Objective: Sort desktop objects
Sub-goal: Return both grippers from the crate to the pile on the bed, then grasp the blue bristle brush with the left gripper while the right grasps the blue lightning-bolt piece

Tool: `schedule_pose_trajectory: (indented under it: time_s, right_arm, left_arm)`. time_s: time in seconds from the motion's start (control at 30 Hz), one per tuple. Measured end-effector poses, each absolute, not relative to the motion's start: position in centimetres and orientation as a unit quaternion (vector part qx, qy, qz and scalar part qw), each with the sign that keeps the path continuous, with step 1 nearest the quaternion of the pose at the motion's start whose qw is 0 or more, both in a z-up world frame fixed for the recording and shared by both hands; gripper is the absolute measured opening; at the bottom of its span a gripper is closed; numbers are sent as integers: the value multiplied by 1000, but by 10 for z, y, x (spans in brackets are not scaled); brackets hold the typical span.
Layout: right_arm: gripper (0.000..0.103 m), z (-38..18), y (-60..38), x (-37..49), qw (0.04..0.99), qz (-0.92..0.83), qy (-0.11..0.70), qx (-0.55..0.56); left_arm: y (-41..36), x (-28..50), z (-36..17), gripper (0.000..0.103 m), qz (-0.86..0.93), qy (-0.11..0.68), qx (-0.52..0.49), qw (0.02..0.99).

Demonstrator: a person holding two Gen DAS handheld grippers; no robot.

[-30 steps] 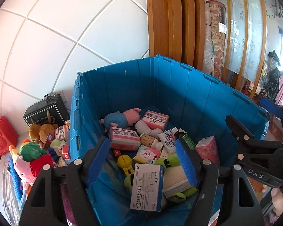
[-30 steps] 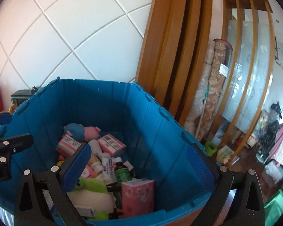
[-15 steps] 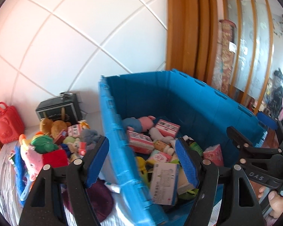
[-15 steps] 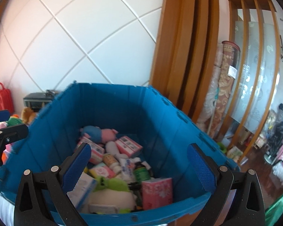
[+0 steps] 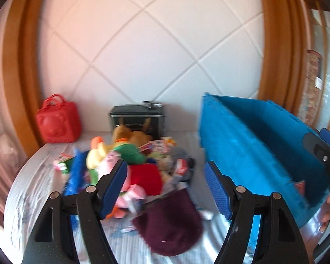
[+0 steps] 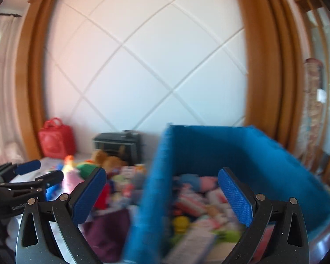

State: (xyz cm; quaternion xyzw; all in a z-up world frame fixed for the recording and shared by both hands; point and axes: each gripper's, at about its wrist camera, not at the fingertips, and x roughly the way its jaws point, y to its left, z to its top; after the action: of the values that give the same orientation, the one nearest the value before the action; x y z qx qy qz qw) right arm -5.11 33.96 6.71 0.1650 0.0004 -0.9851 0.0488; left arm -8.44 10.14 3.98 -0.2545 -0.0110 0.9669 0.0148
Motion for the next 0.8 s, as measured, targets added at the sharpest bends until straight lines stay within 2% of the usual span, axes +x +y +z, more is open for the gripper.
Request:
schedule_pose_trajectory:
  time_s: [0.13,0.3,0.47,0.6,0.8]
  right_arm:
    - [103,55,277,-73,96,-977,-6,191]
    - [103,23,176,-104,126,-961,25,244]
    - [103,-26,87,-132,148,-937,19,316]
    - [103,-68,31,-152,133,-921,12,365]
    - [103,-109,-6,-174,102,-902,14,419]
  left_arm:
    - [22,-88,17,72,961,-25,-274,-33]
    - [-80,-101,-25,72,946,-24,-314,-82]
    - [-155,-116,-79,72,932,-31,-354,-73]
    - [-188,-135,-117,72,915,-39,-398,-54]
    - [-195,-163,-156,72,901,-28,-433,-23]
